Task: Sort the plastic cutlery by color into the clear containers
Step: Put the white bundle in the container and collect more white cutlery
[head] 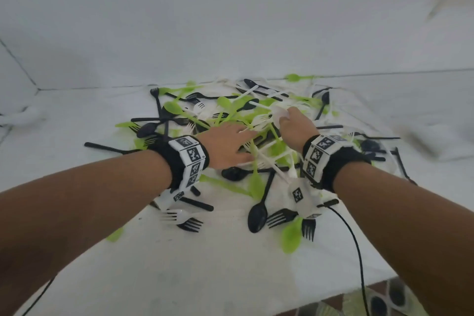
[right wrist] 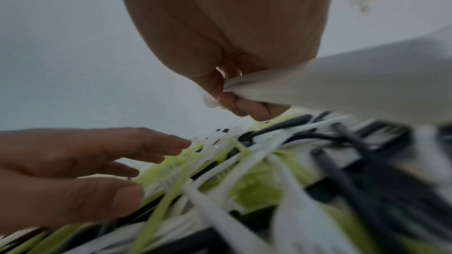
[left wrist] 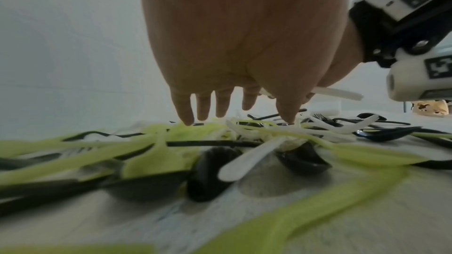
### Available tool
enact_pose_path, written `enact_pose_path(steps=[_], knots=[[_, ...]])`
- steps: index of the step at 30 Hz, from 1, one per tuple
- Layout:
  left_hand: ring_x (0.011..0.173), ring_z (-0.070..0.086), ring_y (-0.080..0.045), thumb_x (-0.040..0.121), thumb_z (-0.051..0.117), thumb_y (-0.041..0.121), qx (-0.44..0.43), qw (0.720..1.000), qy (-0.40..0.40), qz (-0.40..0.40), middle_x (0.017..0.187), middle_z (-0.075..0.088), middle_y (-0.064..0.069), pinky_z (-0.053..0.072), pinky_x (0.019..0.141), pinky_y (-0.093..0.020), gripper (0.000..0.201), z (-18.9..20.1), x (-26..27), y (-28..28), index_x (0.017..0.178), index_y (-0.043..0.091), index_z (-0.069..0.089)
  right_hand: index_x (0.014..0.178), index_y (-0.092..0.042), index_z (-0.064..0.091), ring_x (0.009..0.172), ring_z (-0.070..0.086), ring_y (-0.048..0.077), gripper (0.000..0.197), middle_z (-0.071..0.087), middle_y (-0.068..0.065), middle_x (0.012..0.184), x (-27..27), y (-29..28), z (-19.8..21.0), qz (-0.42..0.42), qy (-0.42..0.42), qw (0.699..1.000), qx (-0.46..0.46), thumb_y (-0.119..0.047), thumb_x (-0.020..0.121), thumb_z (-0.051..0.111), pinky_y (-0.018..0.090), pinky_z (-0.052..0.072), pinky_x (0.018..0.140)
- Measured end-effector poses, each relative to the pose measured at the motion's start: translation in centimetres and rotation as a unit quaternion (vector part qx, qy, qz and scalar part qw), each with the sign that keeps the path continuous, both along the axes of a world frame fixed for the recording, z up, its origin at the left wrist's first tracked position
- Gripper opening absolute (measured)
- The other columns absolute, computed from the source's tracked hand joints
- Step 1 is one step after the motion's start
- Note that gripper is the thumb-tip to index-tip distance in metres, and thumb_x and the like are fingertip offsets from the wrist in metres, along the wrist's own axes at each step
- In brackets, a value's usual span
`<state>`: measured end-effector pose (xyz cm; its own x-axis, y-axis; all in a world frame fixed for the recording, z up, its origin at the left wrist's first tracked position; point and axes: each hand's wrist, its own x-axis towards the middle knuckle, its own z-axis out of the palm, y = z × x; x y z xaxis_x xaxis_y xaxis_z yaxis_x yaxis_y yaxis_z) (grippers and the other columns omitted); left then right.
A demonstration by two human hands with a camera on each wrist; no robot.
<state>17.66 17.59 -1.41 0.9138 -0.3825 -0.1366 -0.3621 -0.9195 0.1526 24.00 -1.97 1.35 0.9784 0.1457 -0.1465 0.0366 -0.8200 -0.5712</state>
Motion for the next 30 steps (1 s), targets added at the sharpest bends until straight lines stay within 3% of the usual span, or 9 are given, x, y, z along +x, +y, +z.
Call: enact_pose_path(steps=[3,5,8,13,17,23,25,27,30], knots=[[0.154,0.020,-0.029,0.098,0.034,0.071,0.048,0.998,0.036,-0.002,0.169,0.018,-0.009,0.021,0.125,-0.047,0.080,-0.8,1.3,-2.0,0.163,0.027,0.016,0.139,-0.002,0.040,0.119,0.054,0.038,0.039,0.053,0.023,0.134,-0.3,-3.1,-0.3,-0.037,0.009,0.999,0.004,-0.025,0.108,0.033,0.041,0.042,0.093],[0.151,0.026,-0.029,0.094,0.033,0.078,0.079,0.995,0.053,-0.013,0.167,0.025,-0.007,0.028,0.121,-0.050,0.083,-1.2,1.7,-2.4,0.160,0.027,0.027,0.135,-0.003,0.042,0.115,0.055,0.037,0.037,0.055,0.022,0.130,-0.2,-5.0,-0.8,-0.059,0.008,0.998,0.013,-0.027,0.107,0.034,0.039,0.041,0.088],[0.117,0.052,-0.024,0.088,0.043,0.080,0.088,0.996,-0.005,-0.030,0.123,0.062,-0.001,0.045,0.099,-0.044,0.069,-0.7,1.8,-1.5,0.128,0.026,0.060,0.142,-0.004,0.038,0.127,0.051,0.041,0.043,0.052,0.024,0.138,0.3,-7.2,-1.3,-0.092,0.019,0.995,0.025,-0.029,0.107,0.034,0.040,0.039,0.095],[0.083,0.055,-0.018,0.087,0.049,0.076,0.112,0.994,-0.014,0.002,0.078,0.060,0.006,0.052,0.080,-0.040,0.055,1.1,2.7,-1.2,0.073,0.024,0.058,0.143,-0.006,0.039,0.127,0.050,0.041,0.045,0.050,0.024,0.141,1.9,-9.2,-2.3,-0.077,0.049,0.995,0.041,-0.033,0.107,0.034,0.042,0.040,0.102],[0.094,0.053,-0.018,0.093,0.055,0.058,0.034,0.997,-0.040,0.059,0.089,0.053,0.008,0.050,0.085,-0.043,0.034,1.7,3.7,-3.7,0.081,0.026,0.060,0.146,-0.009,0.036,0.120,0.055,0.039,0.046,0.055,0.020,0.135,3.4,-9.7,-2.2,-0.046,0.059,0.994,0.082,-0.030,0.105,0.036,0.041,0.045,0.093],[0.091,0.063,-0.005,0.101,0.048,0.055,-0.233,0.960,0.022,0.152,0.111,0.062,0.010,0.051,0.083,-0.033,0.042,4.0,4.6,-10.6,0.136,0.032,0.048,0.161,-0.017,0.006,0.111,0.058,0.030,0.068,0.054,0.013,0.132,3.6,-9.0,-1.0,0.096,0.091,0.974,0.183,-0.027,0.102,0.039,0.037,0.049,0.085],[0.089,0.065,-0.009,0.104,0.049,0.045,-0.264,0.949,0.037,0.167,0.106,0.064,0.007,0.051,0.079,-0.031,0.031,4.2,4.9,-12.2,0.130,0.029,0.054,0.159,-0.017,-0.022,0.128,0.054,0.037,0.081,0.050,0.016,0.145,3.2,-8.7,-0.5,0.178,0.126,0.955,0.202,-0.025,0.106,0.038,0.034,0.048,0.102],[0.077,0.064,-0.009,0.104,0.052,0.030,-0.291,0.939,0.027,0.183,0.089,0.065,0.006,0.048,0.068,-0.027,0.014,4.3,4.9,-12.8,0.104,0.022,0.064,0.151,-0.017,-0.036,0.126,0.052,0.048,0.081,0.056,0.018,0.140,3.0,-8.9,0.0,0.224,0.154,0.937,0.218,-0.022,0.110,0.033,0.018,0.048,0.093],[0.073,0.069,-0.015,0.103,0.055,0.021,-0.301,0.931,0.026,0.206,0.084,0.070,-0.004,0.054,0.066,-0.036,0.017,4.5,4.4,-12.9,0.092,0.011,0.065,0.151,-0.023,-0.038,0.101,0.066,0.041,0.087,0.066,0.017,0.117,3.3,-10.0,-0.1,0.256,0.159,0.938,0.174,-0.022,0.108,0.037,0.037,0.053,0.088]])
